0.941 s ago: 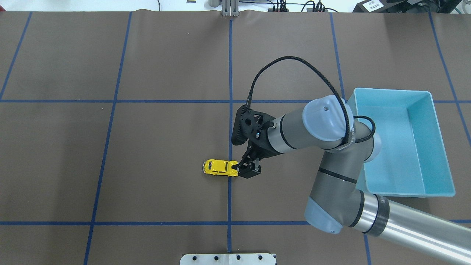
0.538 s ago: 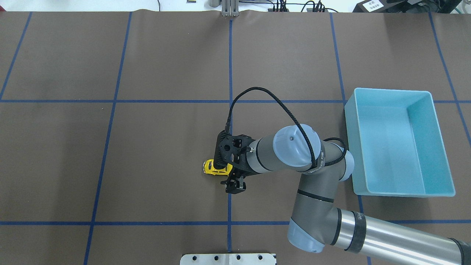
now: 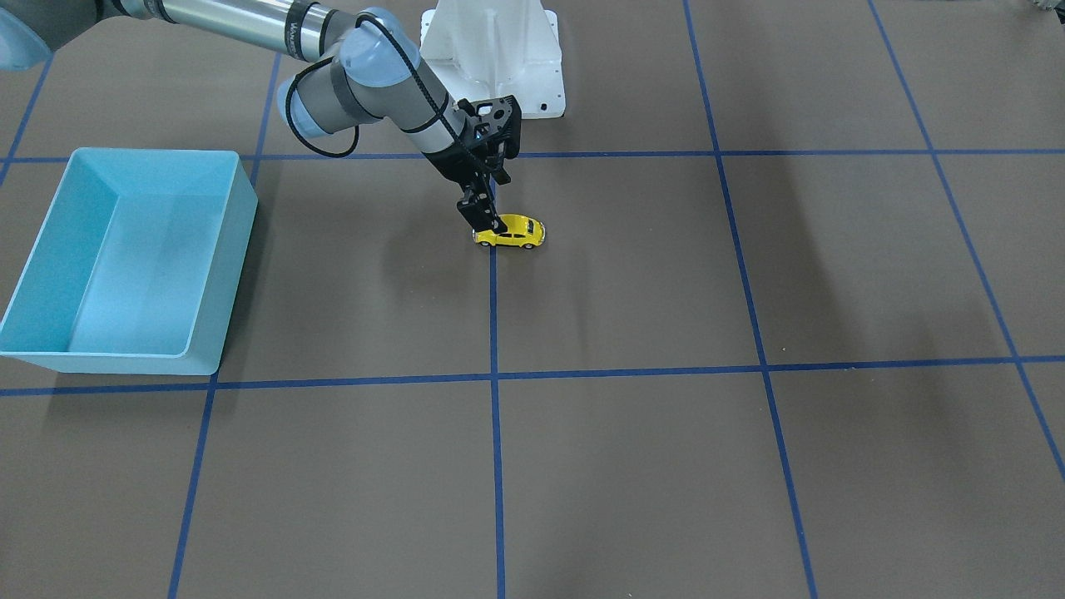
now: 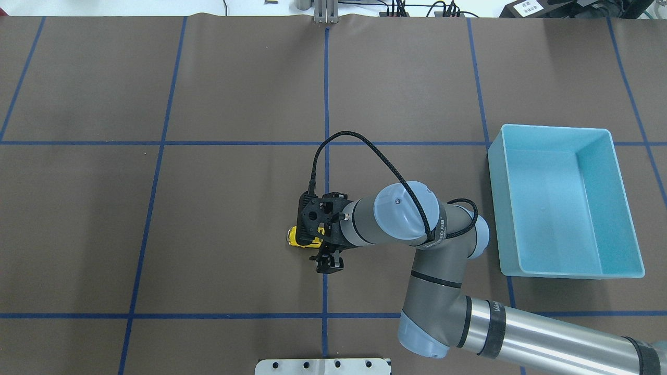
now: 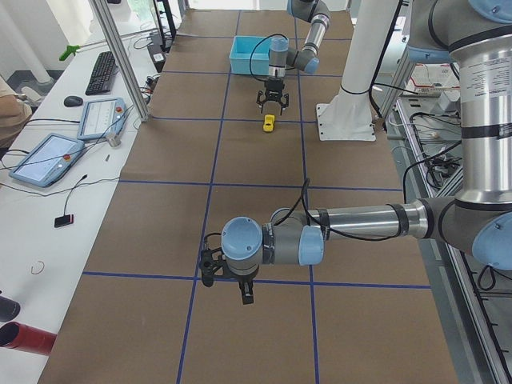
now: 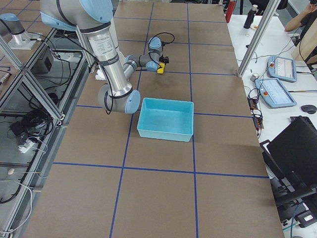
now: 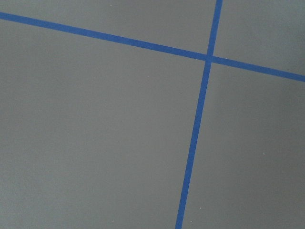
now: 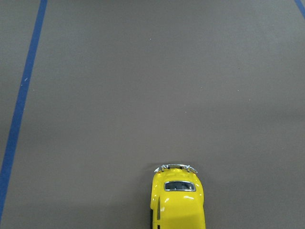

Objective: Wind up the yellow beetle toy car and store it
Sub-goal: 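Close the right gripper around the yellow car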

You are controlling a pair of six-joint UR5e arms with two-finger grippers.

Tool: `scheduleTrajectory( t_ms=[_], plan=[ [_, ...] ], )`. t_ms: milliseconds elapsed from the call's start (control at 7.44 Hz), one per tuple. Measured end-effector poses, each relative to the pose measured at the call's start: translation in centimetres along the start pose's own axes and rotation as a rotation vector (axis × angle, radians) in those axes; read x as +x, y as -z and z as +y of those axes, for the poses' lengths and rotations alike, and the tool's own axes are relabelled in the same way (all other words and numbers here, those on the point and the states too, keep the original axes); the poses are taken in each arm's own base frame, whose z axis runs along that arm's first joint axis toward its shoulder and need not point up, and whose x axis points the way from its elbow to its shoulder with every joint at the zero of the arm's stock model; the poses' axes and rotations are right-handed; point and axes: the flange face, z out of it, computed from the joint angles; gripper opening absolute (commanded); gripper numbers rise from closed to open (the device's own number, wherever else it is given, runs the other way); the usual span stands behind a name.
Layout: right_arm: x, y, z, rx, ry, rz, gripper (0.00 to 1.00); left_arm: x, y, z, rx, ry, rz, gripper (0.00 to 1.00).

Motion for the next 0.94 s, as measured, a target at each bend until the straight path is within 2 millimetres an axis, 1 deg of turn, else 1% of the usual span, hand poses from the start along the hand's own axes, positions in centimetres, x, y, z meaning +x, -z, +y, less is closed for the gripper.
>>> scheduleTrajectory(
  t_ms=[134,269,672,941],
  plan=[
    [0.2,-0.5,0.0,-0.007,0.000,0.002,1.00,0.0,0.0,0.0,0.000,0.000,0.000,1.00],
    [0.6,-1.4,-0.1,-0.020,-0.003,0.004,1.00,0.0,0.0,0.0,0.000,0.000,0.000,1.00],
    [2.0,-4.1,-1.1,-0.026,-0.006,0.018,1.00,0.0,0.0,0.0,0.000,0.000,0.001,1.00],
    [2.1,-4.8,-1.3,-0.027,-0.010,0.018,1.00,0.0,0.0,0.0,-0.001,0.000,0.001,1.00]
  ],
)
